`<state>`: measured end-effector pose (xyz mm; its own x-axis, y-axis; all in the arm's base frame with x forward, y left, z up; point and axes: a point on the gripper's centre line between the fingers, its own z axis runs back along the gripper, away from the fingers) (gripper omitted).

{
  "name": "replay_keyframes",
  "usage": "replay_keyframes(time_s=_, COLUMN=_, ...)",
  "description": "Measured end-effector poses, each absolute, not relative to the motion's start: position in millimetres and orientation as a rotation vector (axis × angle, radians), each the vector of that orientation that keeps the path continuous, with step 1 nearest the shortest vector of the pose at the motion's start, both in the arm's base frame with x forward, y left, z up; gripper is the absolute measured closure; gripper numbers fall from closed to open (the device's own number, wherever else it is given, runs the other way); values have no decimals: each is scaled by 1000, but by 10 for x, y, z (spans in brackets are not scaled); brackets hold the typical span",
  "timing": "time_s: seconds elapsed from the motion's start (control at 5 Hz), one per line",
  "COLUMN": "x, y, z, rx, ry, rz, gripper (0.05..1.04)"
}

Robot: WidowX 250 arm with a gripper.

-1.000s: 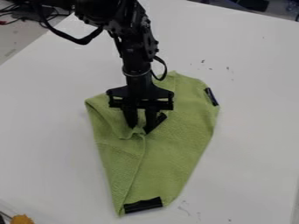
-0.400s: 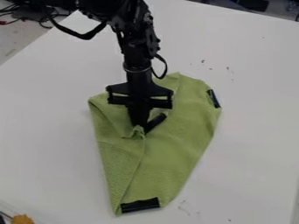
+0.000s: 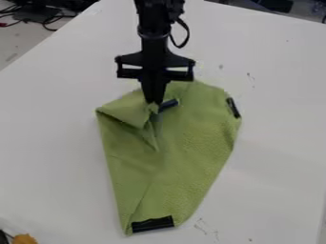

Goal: Unfold cloth from center to top left

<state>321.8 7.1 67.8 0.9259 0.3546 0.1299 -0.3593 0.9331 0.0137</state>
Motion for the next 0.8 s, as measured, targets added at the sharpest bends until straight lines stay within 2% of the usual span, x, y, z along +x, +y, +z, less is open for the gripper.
replay_keyframes(time_s=0.2, x=3291, y=156, z=700, rx=7, ry=-171, rz=391, gripper=1032)
replay_keyframes(time_s=0.8, x=3704, y=986, z=571, rx=6, ry=-215, rz=356, gripper=1032)
